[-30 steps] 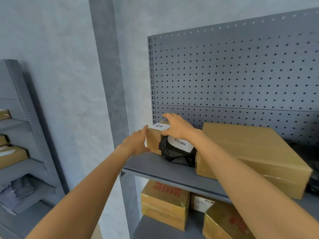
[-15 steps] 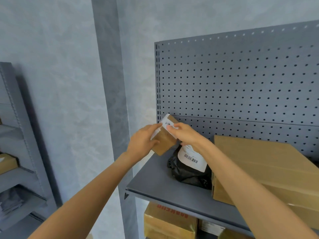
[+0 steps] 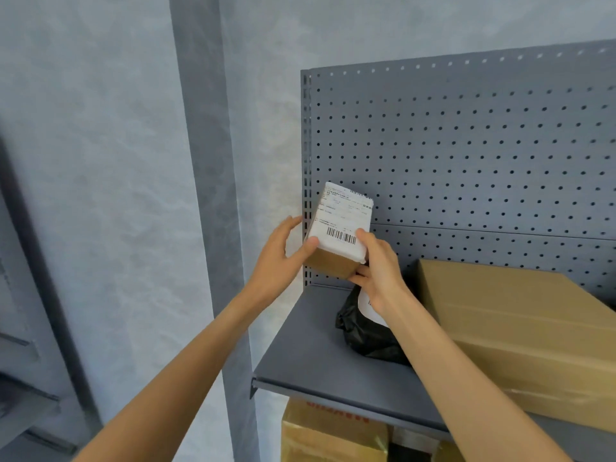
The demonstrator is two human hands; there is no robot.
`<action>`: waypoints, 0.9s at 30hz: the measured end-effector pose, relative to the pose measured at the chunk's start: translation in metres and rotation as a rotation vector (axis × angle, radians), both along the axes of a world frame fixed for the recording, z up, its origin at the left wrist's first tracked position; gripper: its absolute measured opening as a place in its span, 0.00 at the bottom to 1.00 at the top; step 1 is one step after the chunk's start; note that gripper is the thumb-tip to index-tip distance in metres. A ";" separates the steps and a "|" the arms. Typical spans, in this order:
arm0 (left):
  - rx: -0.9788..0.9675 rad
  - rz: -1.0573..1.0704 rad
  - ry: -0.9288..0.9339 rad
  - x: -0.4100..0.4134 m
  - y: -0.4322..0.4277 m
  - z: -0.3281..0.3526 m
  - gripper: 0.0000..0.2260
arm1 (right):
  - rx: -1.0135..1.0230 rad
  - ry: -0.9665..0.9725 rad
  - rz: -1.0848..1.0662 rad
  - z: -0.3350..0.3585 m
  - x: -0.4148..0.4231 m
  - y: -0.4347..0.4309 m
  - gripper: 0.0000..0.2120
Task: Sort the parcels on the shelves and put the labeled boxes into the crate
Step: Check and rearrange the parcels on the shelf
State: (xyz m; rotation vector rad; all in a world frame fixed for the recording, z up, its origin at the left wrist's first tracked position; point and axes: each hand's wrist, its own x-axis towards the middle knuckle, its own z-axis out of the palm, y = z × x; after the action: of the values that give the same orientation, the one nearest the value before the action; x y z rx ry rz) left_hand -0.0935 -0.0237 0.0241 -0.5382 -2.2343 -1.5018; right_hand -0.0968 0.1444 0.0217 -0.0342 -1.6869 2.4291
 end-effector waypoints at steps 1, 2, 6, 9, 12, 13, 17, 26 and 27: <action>0.043 -0.052 -0.074 -0.004 -0.004 -0.002 0.28 | 0.013 0.012 0.000 0.000 0.001 -0.001 0.14; 0.064 -0.095 -0.104 -0.007 -0.006 -0.006 0.27 | 0.034 0.020 -0.003 -0.001 0.002 -0.002 0.12; 0.141 -0.144 -0.128 -0.014 -0.009 -0.017 0.20 | 0.121 0.014 -0.019 -0.002 0.004 -0.007 0.13; 0.202 -0.147 -0.193 -0.016 -0.011 -0.021 0.16 | 0.301 -0.006 -0.098 -0.006 -0.001 -0.009 0.17; 0.216 -0.126 -0.266 -0.021 -0.018 -0.028 0.15 | 0.568 -0.037 -0.167 -0.013 -0.008 -0.010 0.21; 0.223 -0.120 -0.300 -0.022 -0.020 -0.031 0.15 | 0.630 -0.061 -0.162 -0.015 -0.010 -0.012 0.21; 0.182 -0.090 -0.487 -0.028 -0.027 -0.049 0.16 | 1.163 -0.193 -0.223 -0.028 -0.018 -0.016 0.26; -0.045 0.080 -0.391 -0.035 -0.016 -0.077 0.25 | 1.099 -0.040 -0.416 -0.039 -0.001 -0.011 0.21; -0.055 0.156 -0.277 -0.030 -0.013 -0.076 0.25 | 1.114 -0.039 -0.466 -0.039 0.006 -0.005 0.22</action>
State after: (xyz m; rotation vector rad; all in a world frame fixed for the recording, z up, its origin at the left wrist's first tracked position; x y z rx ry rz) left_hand -0.1239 -0.0365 -0.0518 -0.1721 -2.4668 -1.5150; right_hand -0.0913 0.1392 -0.0177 -0.2744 -2.4368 0.9672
